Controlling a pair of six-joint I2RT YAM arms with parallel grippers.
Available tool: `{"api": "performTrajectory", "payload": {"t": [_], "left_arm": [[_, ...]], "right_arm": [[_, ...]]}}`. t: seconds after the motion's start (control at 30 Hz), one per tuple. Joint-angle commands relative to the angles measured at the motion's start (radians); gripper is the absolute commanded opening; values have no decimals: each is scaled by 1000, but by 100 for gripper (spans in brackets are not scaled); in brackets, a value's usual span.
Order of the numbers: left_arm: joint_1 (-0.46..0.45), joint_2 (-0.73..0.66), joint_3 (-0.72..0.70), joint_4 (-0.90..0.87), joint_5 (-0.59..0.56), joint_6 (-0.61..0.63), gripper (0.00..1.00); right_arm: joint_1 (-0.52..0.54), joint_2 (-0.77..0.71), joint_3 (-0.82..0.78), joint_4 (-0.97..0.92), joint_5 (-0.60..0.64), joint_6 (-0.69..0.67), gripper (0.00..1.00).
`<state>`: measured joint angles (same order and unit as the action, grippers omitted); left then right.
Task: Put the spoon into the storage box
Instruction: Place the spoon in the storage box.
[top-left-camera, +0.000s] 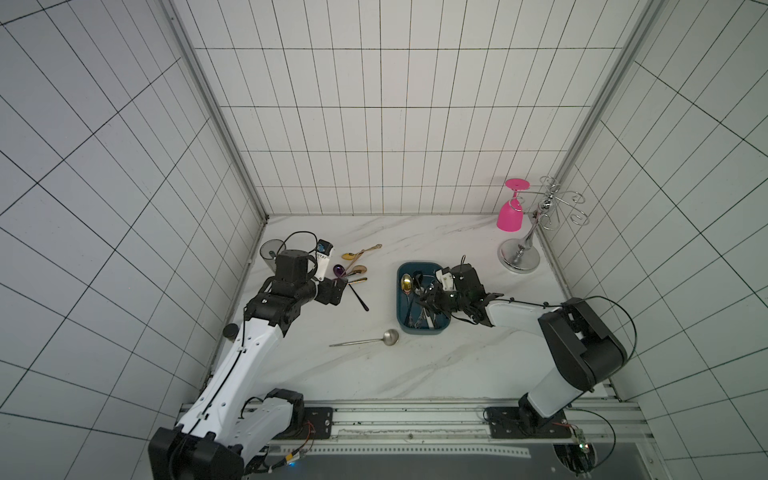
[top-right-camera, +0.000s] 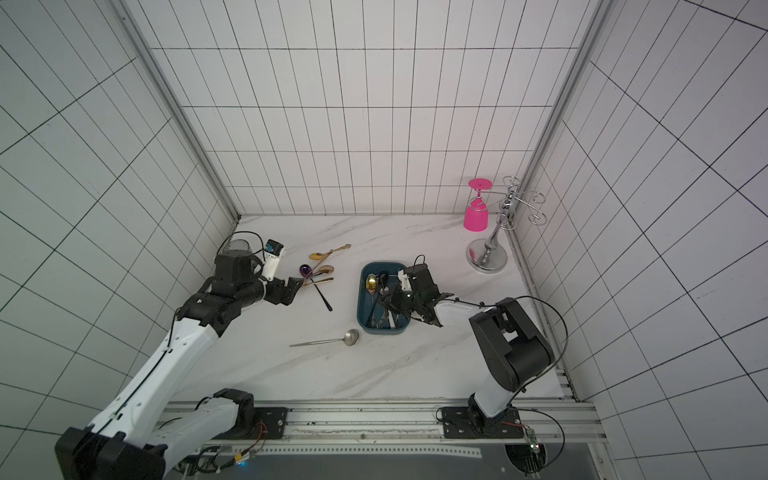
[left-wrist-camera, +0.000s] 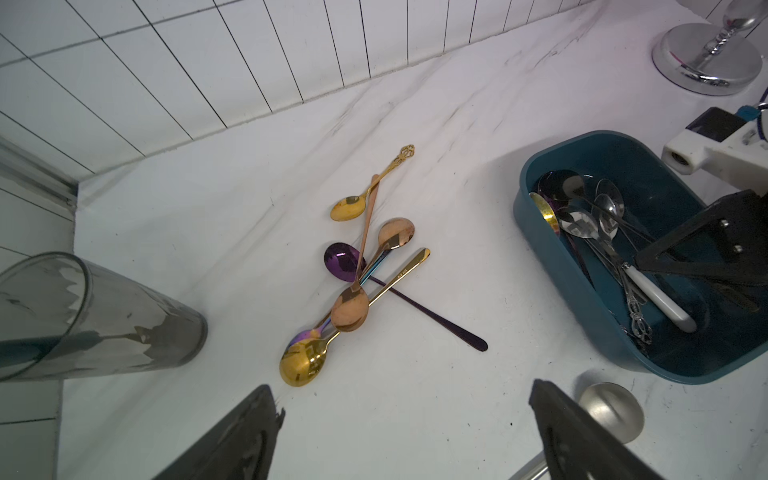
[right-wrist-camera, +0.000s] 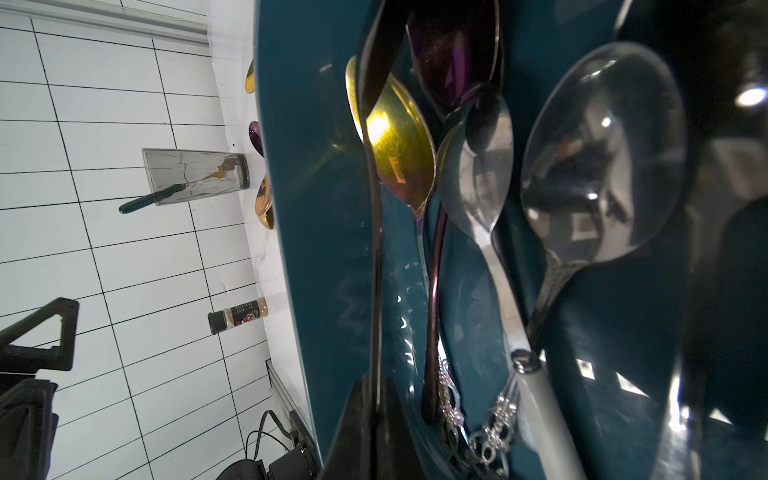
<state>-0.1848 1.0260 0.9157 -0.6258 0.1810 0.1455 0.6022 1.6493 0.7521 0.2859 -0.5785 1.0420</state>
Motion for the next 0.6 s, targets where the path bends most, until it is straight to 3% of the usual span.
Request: {"api": "performTrajectory", "payload": {"t": [0.0, 0.23, 0.47, 0.57], "left_arm": [[14, -8, -5, -13, 38, -75, 96], [0, 3, -10, -86, 163, 87, 96], [-33, 9, -35, -295, 360, 474, 97], [-54, 14, -71, -331, 361, 581, 97]], "right_arm": [[7, 20, 58, -25, 26, 15, 1], [13, -39, 109, -194, 65, -60, 23], [8, -115, 153, -362, 111, -140, 35], [-2, -144, 164, -417, 123, -169, 38]]}}
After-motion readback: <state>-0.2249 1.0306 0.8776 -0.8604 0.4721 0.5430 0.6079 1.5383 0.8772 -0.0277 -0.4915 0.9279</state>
